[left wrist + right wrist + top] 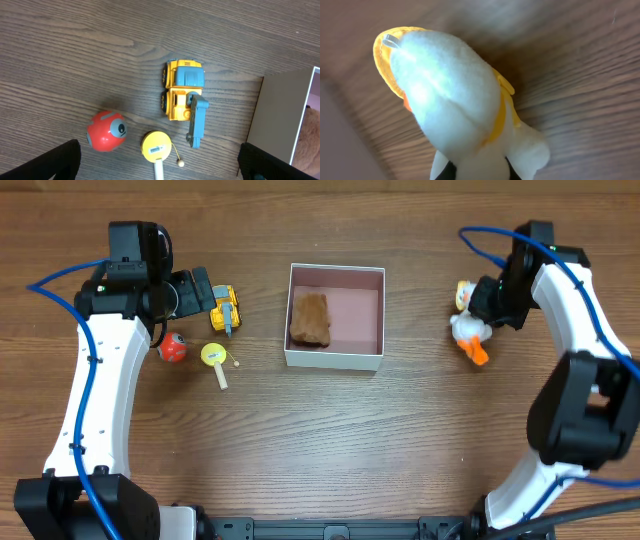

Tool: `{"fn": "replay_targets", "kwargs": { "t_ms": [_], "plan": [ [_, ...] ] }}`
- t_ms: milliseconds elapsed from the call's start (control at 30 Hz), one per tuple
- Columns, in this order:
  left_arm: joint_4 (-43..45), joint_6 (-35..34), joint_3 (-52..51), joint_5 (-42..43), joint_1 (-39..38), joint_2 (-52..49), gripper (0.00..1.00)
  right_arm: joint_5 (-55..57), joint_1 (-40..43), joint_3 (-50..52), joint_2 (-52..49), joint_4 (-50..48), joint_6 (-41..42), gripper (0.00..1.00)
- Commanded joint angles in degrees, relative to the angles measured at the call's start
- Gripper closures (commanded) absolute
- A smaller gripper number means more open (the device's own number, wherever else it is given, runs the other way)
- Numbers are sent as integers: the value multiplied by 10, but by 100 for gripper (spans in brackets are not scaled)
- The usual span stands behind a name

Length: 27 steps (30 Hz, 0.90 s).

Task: Pack container
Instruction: 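Move the right gripper to the white plush duck and grasp it, then carry the white duck into the box beside the bear and release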

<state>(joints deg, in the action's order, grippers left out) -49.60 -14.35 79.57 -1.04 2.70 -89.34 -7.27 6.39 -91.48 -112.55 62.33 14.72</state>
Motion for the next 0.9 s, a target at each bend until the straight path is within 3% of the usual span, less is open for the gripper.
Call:
{"fn": "replay_targets", "kwargs": {
  "t_ms": [0,167,267,367,567,867],
  "plan": [
    [1,15,16,7,-1,-5,0,-5,-68,-16,140,-3,32,96],
    [1,15,16,7,-1,-5,0,-3,-197,-15,189,-14,83,96],
    [1,15,16,7,-1,-5,0,8,-252,-1,173,-37,102,96],
    [1,15,16,6,0,-5,0,87,-298,22,122,-95,141,96],
    [1,15,16,7,0,-5,0,85,-301,22,40,-161,138,96],
    [1,15,16,7,0,-5,0,87,-301,22,-1,-167,139,96]
  ]
}}
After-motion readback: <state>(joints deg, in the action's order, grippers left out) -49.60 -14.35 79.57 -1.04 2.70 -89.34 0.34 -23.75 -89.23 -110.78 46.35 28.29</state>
